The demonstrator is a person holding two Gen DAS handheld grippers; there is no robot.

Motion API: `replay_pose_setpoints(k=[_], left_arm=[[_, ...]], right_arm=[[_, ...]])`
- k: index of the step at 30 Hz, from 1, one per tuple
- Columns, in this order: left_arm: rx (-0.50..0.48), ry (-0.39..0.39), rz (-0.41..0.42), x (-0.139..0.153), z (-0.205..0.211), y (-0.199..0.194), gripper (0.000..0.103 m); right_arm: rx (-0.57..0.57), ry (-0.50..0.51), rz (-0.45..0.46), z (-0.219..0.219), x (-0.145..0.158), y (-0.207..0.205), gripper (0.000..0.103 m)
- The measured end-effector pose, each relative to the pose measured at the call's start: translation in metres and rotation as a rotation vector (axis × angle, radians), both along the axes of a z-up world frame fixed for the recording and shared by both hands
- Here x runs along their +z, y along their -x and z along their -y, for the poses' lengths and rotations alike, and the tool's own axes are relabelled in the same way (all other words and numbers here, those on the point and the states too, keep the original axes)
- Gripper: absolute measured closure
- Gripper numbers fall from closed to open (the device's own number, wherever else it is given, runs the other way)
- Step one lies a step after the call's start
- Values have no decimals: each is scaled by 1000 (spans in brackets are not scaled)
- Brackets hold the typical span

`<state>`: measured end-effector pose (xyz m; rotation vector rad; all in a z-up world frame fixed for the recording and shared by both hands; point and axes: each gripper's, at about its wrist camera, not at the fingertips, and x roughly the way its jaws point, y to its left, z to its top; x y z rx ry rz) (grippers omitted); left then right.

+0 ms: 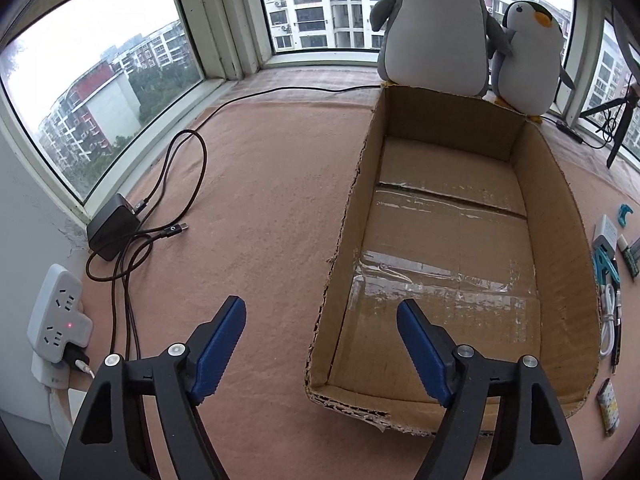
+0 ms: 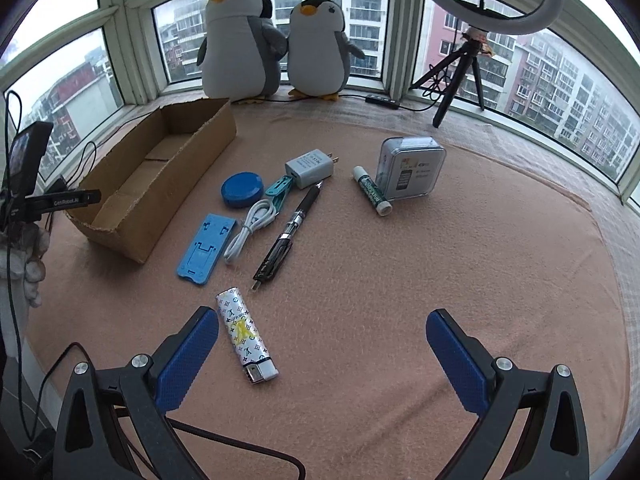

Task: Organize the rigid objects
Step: 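Move the right gripper to the patterned white lighter and close on it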

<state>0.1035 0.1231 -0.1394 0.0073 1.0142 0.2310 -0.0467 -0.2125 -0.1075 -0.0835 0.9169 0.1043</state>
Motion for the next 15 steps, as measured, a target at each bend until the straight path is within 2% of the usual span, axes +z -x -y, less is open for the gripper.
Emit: replay_pose_setpoints(k=[4,11,13,15], left_arm=[[-3,2,-20,-7,0,-3,32],[-9,10,-35,-14,-1,-6,52],[-11,12,-42,-16,-1,-6,56],[-12,13,-47,-18,0,-7,59]], right_arm=[[93,1,-60,-14,-14,-10,4],[220,33,-187,-39,-46,-31,26],[242,55,-209,-46,-54,-34,30],[259,76,-233,-49,-60,-38,37]])
